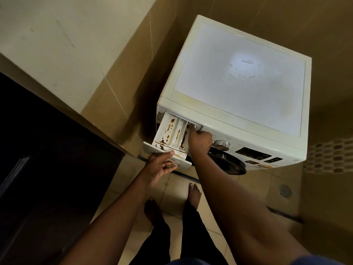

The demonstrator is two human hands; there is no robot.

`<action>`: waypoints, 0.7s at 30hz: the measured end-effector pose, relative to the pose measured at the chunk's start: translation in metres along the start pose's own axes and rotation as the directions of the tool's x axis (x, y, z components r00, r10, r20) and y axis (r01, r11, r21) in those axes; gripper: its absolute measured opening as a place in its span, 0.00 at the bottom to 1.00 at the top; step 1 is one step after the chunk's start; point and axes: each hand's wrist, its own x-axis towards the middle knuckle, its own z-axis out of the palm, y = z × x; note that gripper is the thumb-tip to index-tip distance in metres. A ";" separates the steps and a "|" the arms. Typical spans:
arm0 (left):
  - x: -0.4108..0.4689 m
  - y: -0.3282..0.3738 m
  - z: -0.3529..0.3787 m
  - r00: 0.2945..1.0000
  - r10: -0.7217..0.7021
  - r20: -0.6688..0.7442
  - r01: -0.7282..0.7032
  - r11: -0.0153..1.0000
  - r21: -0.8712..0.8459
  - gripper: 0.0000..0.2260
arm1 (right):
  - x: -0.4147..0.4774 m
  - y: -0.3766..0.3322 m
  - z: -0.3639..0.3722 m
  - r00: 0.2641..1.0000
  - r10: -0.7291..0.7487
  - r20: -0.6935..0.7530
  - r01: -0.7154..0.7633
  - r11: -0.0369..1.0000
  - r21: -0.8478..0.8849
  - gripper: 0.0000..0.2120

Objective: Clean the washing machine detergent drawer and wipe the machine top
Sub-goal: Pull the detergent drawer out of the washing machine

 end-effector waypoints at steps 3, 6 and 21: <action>0.001 -0.001 -0.001 1.000 0.004 -0.007 -0.004 1.000 -0.010 0.18 | 0.001 -0.002 0.005 0.999 0.039 -0.034 -0.039 0.999 -0.005 0.23; 0.003 -0.001 -0.003 1.000 0.000 0.005 0.001 1.000 -0.017 0.20 | 0.006 -0.005 0.007 0.992 0.127 0.005 -0.128 0.989 0.069 0.22; -0.014 -0.007 -0.027 0.996 -0.088 -0.001 0.088 0.995 -0.045 0.21 | -0.016 0.008 0.002 0.994 0.098 0.036 -0.094 0.989 -0.112 0.24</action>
